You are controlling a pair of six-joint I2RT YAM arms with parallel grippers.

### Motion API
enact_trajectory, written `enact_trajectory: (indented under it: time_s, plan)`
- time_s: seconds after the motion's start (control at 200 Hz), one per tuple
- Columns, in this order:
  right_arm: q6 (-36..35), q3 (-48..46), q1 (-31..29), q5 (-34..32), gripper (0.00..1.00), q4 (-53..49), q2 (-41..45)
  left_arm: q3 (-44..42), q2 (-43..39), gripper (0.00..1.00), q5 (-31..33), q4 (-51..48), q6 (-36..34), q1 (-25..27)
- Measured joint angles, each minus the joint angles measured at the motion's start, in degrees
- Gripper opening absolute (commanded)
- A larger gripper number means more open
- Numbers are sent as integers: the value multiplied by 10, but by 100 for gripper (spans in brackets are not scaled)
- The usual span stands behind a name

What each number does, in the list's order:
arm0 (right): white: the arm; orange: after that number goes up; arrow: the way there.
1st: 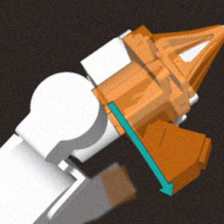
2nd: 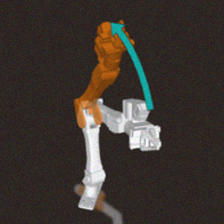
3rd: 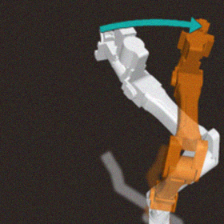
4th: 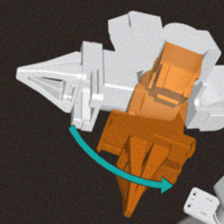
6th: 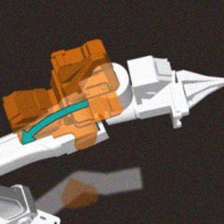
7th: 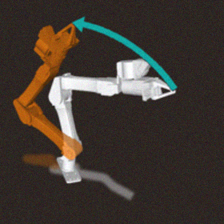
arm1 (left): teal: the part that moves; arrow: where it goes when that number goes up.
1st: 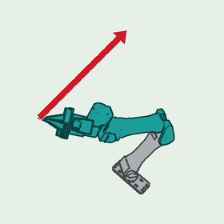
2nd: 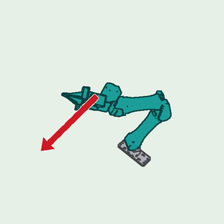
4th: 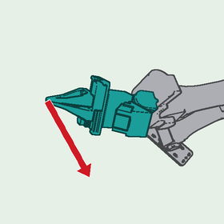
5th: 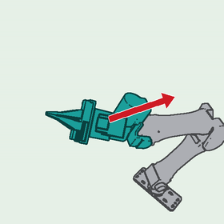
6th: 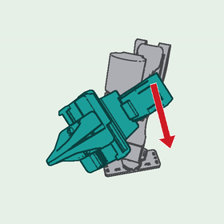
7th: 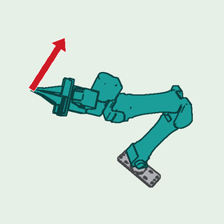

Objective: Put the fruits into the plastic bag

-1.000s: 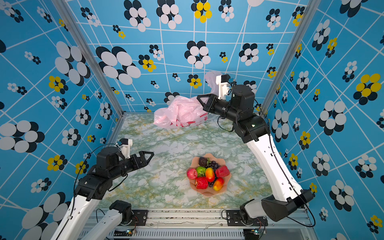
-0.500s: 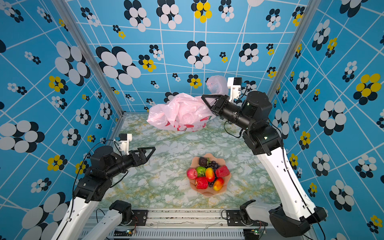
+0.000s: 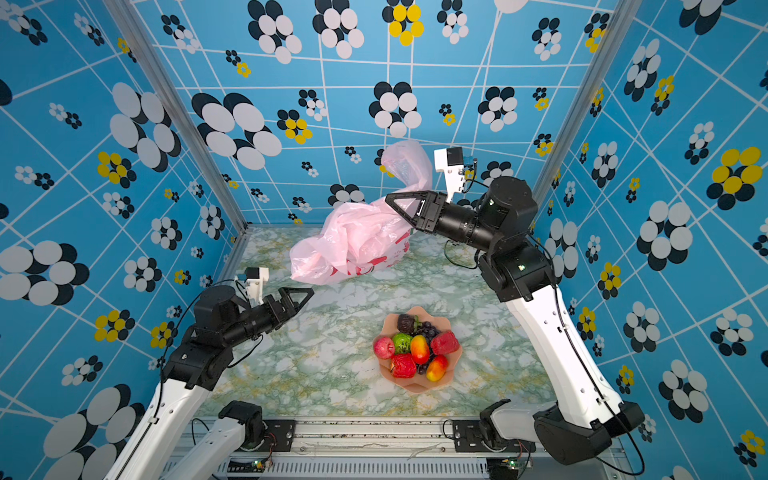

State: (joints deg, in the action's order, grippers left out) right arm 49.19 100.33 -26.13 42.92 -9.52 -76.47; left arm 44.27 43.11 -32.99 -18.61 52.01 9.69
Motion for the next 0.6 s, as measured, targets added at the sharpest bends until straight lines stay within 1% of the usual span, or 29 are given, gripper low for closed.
enact_trajectory:
  time_s: [0.04, 0.16, 0.21, 0.27, 0.48, 0.6]
  plan:
    - [-23, -2, 0, 23, 0, 8, -4, -8, 15, 99, -24, 25, 34, -13]
    - [-130, -32, 0, 81, 0, 22, -4, -49, 43, 99, -83, 105, 133, -37]
    - [-161, -44, 0, 102, 0, 29, -8, -56, 50, 99, -101, 125, 165, -41]
    - [-182, -53, 0, 130, 0, 45, -19, -57, 56, 99, -121, 145, 195, -46]
    - [-167, -65, -1, 222, 0, 155, -83, -56, 70, 99, -168, 212, 252, -67]
    - [-157, -66, -7, 255, 0, 183, -96, -75, 100, 99, -178, 305, 312, -73]
